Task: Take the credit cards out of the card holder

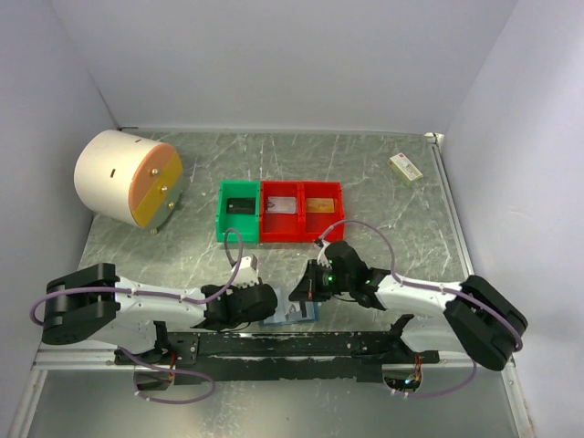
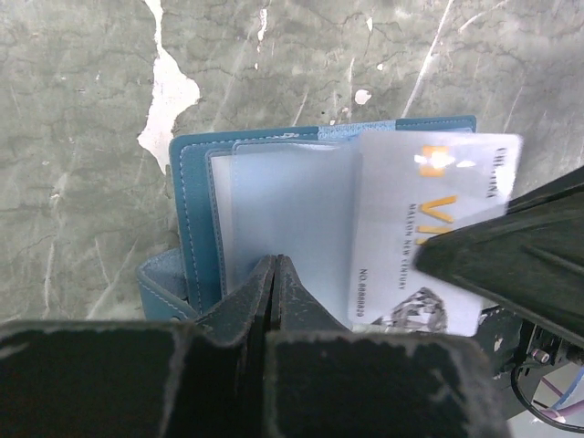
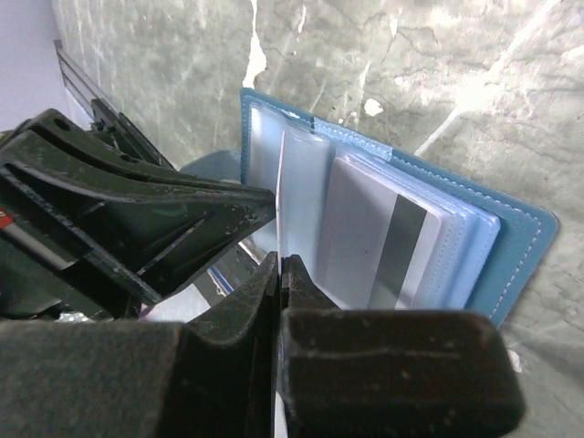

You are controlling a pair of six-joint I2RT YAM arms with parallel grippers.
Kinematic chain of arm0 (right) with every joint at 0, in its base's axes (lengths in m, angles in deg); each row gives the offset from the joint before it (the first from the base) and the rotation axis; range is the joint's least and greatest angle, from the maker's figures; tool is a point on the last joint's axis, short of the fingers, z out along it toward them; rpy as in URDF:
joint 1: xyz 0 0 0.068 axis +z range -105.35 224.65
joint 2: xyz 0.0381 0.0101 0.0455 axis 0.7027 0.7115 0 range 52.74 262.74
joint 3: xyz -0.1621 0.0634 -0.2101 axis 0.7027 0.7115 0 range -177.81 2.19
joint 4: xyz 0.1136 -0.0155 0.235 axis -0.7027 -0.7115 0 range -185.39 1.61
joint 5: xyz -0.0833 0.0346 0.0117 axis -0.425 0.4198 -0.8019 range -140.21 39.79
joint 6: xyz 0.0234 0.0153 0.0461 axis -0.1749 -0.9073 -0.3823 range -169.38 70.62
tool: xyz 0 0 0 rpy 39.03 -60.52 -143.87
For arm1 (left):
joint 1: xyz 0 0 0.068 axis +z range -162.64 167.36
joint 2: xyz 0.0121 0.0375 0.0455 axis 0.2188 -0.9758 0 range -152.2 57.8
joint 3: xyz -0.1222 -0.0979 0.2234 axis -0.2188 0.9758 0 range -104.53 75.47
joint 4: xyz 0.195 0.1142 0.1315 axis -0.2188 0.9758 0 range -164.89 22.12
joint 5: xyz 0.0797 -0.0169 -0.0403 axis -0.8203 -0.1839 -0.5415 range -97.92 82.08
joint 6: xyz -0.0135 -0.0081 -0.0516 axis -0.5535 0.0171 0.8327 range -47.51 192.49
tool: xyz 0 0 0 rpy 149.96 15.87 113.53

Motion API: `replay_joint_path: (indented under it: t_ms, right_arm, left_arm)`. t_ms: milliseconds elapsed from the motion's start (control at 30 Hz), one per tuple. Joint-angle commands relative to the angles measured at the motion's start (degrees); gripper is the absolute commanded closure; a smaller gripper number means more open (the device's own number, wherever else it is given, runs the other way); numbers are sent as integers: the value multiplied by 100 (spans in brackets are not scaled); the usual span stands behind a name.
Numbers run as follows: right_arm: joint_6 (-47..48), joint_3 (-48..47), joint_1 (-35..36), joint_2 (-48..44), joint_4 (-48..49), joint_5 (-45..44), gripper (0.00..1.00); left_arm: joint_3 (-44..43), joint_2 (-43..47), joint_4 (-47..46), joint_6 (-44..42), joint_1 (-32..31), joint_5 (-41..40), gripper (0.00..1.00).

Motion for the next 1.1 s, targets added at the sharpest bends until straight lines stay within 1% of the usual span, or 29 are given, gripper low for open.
replay_joint_path:
  t_ms: [0, 133, 233, 300, 400, 500, 600, 700, 800, 900, 1067]
  right_arm:
    - [266, -233, -22, -529, -857, -309, 100]
    - [203, -241, -8, -1183, -1135, -395, 100]
    - [264, -286, -13, -1258, -1230, -437, 100]
    - [246, -290, -14, -1075, -1075, -315, 100]
    - [123, -230, -13, -637, -598, 10, 100]
    - [125, -267, 18, -187, -287, 78, 100]
    - [145, -284, 24, 231, 18, 181, 100]
    - [207, -368, 28, 575, -6, 167, 100]
    - [289, -366, 28, 558, -39, 101, 100]
    - [469, -484, 36, 237, -221, 97, 100]
    - [808, -868, 26, -355, -1113, -371, 100]
  left_arm:
    - [74, 67, 477, 35, -15, -154, 93]
    - [-18, 180, 624, -7, -52, -225, 93]
    - [-139, 222, 757, -50, -88, -260, 93]
    - [-193, 248, 808, -80, -115, -285, 93]
    - [-242, 290, 894, -76, -146, -315, 92]
    - [-262, 380, 1010, -49, -181, -352, 91]
    - [-254, 535, 908, -217, -224, -385, 89]
    - [-220, 726, 788, -376, -260, -373, 85]
    - [-219, 869, 738, -527, -270, -351, 82]
    - [-194, 983, 680, -682, -279, -350, 75]
    - [-322, 1243, 860, -948, -251, -437, 54]
